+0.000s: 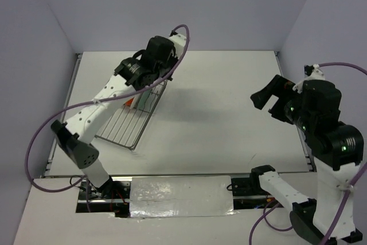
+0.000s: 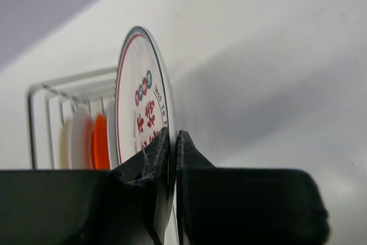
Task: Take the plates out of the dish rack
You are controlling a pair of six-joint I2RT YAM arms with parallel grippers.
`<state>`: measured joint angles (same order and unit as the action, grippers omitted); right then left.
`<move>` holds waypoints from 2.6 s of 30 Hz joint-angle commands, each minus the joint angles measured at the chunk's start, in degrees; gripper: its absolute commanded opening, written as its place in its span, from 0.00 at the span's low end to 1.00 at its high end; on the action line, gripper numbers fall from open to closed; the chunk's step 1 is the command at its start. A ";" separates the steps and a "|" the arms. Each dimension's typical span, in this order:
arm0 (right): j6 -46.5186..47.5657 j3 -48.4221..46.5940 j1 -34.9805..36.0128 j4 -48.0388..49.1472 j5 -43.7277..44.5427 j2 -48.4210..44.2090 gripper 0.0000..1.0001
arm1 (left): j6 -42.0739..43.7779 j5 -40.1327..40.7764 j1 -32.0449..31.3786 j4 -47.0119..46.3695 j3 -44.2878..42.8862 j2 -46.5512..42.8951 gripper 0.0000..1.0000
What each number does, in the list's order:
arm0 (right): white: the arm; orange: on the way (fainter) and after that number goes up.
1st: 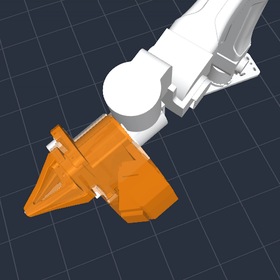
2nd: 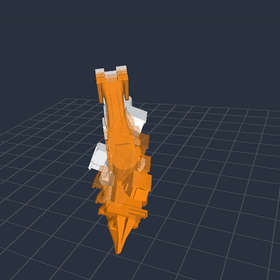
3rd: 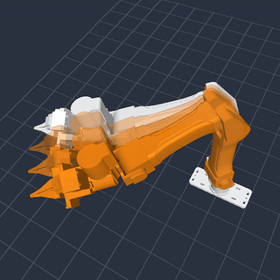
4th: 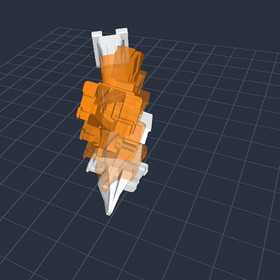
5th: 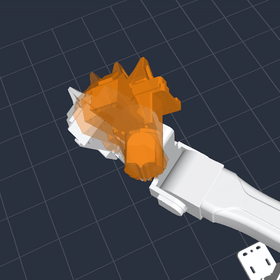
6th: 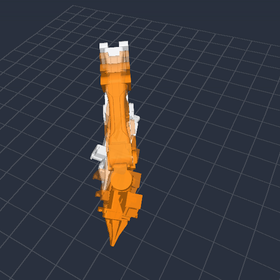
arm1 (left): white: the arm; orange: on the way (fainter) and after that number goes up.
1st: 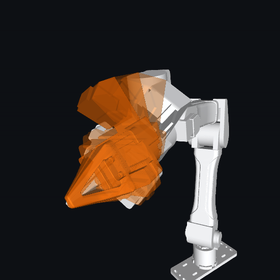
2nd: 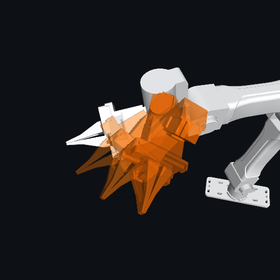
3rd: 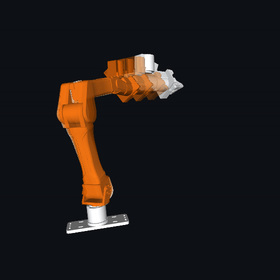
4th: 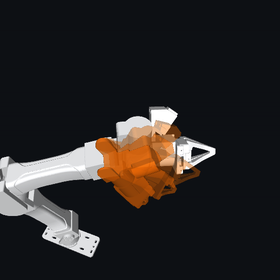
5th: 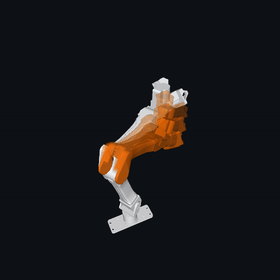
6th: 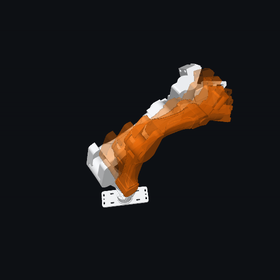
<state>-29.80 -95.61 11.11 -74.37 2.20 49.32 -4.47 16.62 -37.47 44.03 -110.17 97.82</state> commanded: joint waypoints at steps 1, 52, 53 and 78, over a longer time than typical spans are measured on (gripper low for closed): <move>-9.21 -4.99 0.05 4.14 -1.05 6.21 1.00 | 15.22 3.41 -6.28 -9.38 5.45 -8.07 0.00; -4.22 28.59 -16.74 75.18 -25.50 55.49 0.07 | -14.51 15.39 -5.87 8.25 5.25 -11.78 0.99; -3.43 26.90 -16.83 74.38 -25.40 57.53 0.10 | -14.51 13.54 -3.68 9.05 5.23 -11.51 1.00; -0.78 24.68 -0.66 31.04 2.46 30.23 1.00 | -6.08 -2.99 14.35 -4.21 17.09 0.00 0.68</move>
<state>-32.58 -71.96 8.54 -40.34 4.69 79.77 -11.00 15.29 -25.30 43.66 -94.06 98.39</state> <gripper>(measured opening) 0.997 0.686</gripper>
